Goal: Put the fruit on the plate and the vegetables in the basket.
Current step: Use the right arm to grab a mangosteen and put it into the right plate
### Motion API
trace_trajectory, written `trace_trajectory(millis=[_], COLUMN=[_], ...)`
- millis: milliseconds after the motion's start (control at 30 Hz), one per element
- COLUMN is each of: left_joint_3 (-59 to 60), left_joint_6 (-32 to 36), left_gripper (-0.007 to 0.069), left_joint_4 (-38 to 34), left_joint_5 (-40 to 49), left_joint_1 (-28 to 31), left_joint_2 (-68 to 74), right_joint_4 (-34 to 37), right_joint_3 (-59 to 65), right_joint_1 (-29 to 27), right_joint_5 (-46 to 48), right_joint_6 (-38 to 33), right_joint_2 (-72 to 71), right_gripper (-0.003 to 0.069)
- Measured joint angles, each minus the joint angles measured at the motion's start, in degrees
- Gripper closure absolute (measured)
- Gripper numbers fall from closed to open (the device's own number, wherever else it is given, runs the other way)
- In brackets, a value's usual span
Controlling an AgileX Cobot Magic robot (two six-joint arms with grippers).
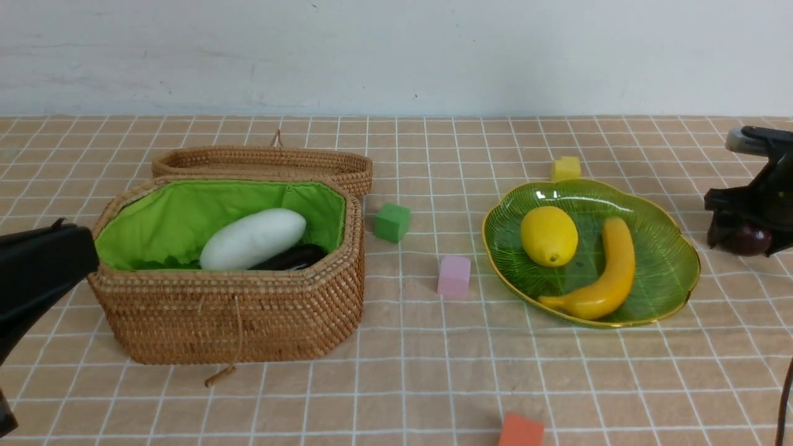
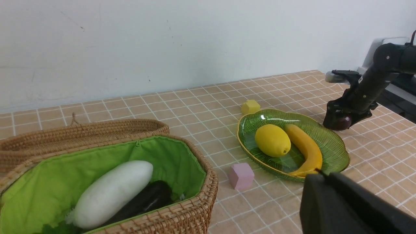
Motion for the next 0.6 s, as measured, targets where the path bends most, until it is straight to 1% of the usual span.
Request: trace_trajectory(millis=[33, 67, 200, 333, 367, 467, 500, 533, 600], left_joint_3=[0.0, 0.0, 0.0, 0.0, 0.0, 0.0, 0.0, 0.0, 0.0], left_joint_6=[0.0, 0.0, 0.0, 0.0, 0.0, 0.0, 0.0, 0.0, 0.0], left_gripper=[0.0629, 0.0629, 0.0629, 0.0629, 0.0629, 0.0629, 0.0629, 0.0629, 0.0629], left_joint_4=[0.0, 0.0, -0.05, -0.05, -0.05, -0.05, -0.05, -0.05, -0.05], left_joint_5=[0.43, 0.76, 0.83, 0.83, 0.83, 0.83, 0.83, 0.83, 0.77], left_joint_1=[0.0, 0.0, 0.0, 0.0, 0.0, 0.0, 0.0, 0.0, 0.0], left_joint_2=[0.0, 0.0, 0.0, 0.0, 0.0, 0.0, 0.0, 0.0, 0.0], right_joint_4=[0.27, 0.43, 1.01, 3.32, 5.79, 10.3, 10.58, 12.9, 13.99], right_joint_3=[0.0, 0.0, 0.0, 0.04, 0.04, 0.04, 0.04, 0.16, 0.72], right_joint_1=[0.0, 0.0, 0.0, 0.18, 0.62, 2.51, 2.71, 4.98, 7.26], right_joint_5=[-0.45, -0.45, 1.24, 6.01, 8.44, 11.19, 11.47, 13.05, 14.28], right_joint_6=[-0.5, -0.58, -0.63, -0.63, -0.96, -2.98, -3.09, -3.75, -3.83], right_joint_2=[0.0, 0.0, -0.59, -3.95, -6.47, -9.96, -10.14, -11.27, -11.48], right_gripper=[0.0069, 0.0071, 0.0071, 0.0071, 0.0071, 0.0071, 0.0071, 0.0071, 0.0071])
